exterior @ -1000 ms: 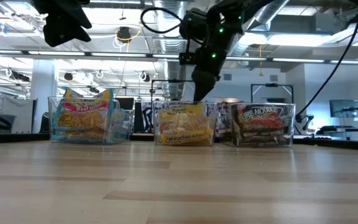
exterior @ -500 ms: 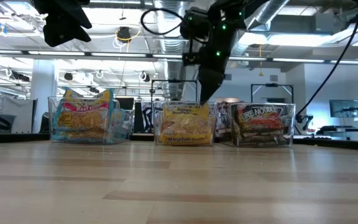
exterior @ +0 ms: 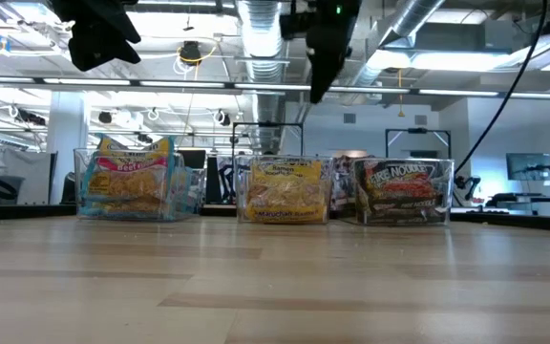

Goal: Sort Maruchan noodles
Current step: Return to Home Position

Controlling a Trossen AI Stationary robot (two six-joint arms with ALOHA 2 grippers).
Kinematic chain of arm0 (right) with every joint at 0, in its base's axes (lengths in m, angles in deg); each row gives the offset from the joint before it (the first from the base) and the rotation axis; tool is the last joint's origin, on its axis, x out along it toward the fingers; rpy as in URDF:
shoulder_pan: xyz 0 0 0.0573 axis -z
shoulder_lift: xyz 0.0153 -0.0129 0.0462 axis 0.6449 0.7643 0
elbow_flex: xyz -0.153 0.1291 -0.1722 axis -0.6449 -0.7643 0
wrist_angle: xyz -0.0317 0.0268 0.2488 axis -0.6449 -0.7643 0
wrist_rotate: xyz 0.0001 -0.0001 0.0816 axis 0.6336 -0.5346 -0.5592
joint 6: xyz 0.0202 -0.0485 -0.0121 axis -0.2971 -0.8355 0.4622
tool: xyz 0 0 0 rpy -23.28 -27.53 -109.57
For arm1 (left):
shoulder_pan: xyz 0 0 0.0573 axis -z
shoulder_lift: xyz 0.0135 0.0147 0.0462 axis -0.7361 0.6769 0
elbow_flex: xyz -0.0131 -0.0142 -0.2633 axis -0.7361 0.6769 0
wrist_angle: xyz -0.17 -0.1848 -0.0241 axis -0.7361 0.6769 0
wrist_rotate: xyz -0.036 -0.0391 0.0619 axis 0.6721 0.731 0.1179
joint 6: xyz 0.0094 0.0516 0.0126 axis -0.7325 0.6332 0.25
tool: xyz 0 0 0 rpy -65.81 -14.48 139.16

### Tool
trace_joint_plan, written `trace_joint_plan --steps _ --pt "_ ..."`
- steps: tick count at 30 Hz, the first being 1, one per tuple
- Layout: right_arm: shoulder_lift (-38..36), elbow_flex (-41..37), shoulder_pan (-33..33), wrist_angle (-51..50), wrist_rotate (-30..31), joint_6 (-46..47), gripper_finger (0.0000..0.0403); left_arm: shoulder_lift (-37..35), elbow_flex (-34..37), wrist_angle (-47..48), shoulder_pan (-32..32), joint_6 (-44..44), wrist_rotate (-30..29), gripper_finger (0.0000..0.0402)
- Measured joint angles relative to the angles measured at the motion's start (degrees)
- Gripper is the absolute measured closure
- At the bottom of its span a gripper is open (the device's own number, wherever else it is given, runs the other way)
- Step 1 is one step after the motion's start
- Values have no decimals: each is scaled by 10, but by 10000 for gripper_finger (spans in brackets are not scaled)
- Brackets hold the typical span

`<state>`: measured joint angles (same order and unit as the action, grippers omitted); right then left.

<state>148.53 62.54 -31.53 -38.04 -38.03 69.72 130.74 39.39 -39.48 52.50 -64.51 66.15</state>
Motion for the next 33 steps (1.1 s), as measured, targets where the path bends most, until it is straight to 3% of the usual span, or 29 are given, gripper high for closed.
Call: trace_joint_plan --steps 7,16,23,33 --pt "-47 18 -42 -15 -2 -9 276 -24 0 -2 0 13 15 266" --pt "-187 -24 -75 10 -2 42 276 -105 0 -12 2 43 13 266" --pt "-337 -209 -117 171 -2 56 276 -150 0 -22 2 83 11 266" --pt "-514 -468 -144 356 -28 90 276 -150 3 -30 2 131 11 266"
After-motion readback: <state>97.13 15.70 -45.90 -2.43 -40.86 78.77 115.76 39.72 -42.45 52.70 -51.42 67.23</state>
